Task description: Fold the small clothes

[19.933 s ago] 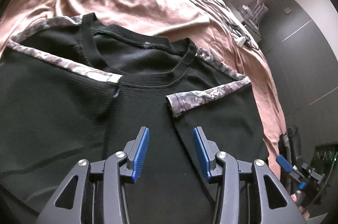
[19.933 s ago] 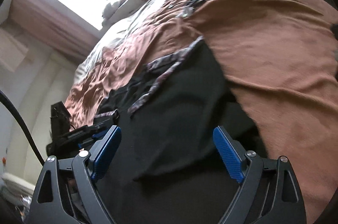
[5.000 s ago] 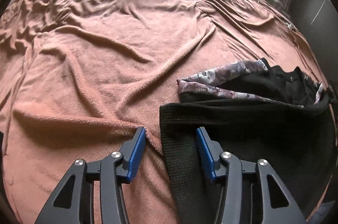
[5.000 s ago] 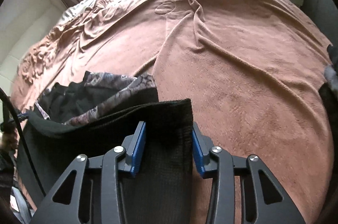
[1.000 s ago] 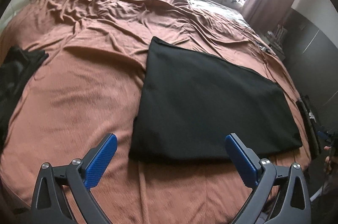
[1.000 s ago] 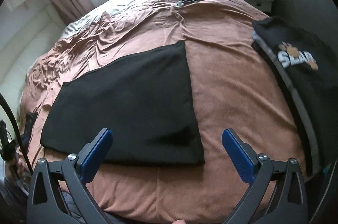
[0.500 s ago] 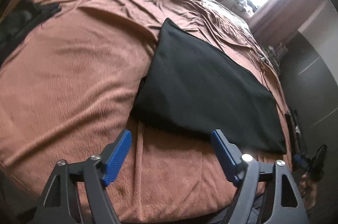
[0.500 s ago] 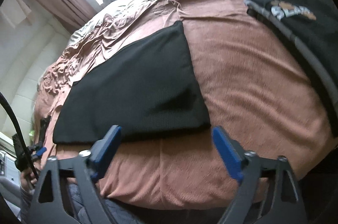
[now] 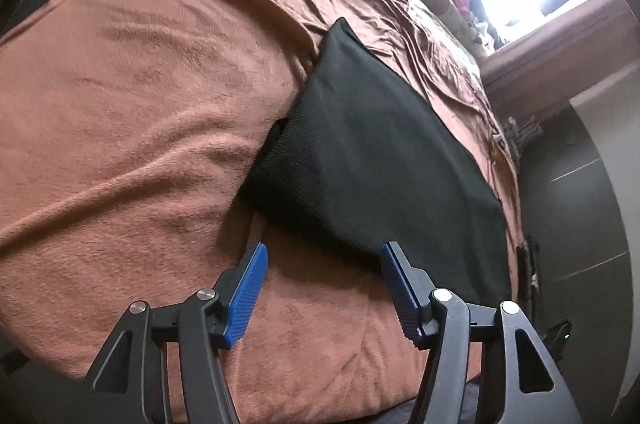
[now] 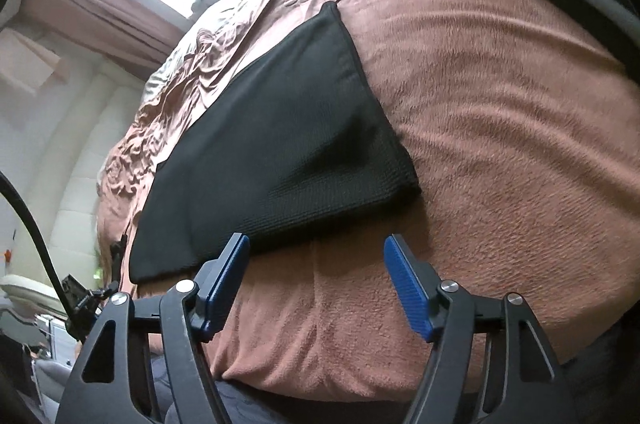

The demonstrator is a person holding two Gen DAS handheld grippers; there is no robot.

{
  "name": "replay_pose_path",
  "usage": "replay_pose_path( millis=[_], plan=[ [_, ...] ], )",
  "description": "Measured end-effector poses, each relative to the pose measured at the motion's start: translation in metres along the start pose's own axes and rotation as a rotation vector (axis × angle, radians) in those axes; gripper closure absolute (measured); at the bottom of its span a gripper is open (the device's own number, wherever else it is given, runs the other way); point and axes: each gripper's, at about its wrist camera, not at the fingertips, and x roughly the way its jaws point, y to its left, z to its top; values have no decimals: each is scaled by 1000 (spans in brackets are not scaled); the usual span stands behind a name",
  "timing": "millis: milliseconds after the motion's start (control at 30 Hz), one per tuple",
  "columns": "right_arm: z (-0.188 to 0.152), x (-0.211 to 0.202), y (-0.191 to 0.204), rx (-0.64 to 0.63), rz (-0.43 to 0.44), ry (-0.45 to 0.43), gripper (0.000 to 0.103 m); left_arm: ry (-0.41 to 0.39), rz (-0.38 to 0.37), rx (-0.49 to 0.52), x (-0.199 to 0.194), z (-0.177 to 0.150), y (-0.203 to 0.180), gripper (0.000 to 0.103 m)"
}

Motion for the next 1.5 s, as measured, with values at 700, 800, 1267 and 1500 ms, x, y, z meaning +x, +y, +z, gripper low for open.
replay_pose_path(
  millis=[700, 800, 1267, 1500],
  plan=[
    [2, 34, -28, 160, 73, -62, 47, -50, -42, -165, 21, 14, 23, 47],
    [1, 37, -29, 186, 62, -65, 59, -44, -5, -155, 28, 17, 25, 63],
    [-6, 21, -39, 302, 86, -115, 102, -102, -52, -216, 24, 27, 51, 96],
    [-7, 2, -22, 229, 91, -139, 103, -153, -85, -167, -5, 26, 37, 97]
  ],
)
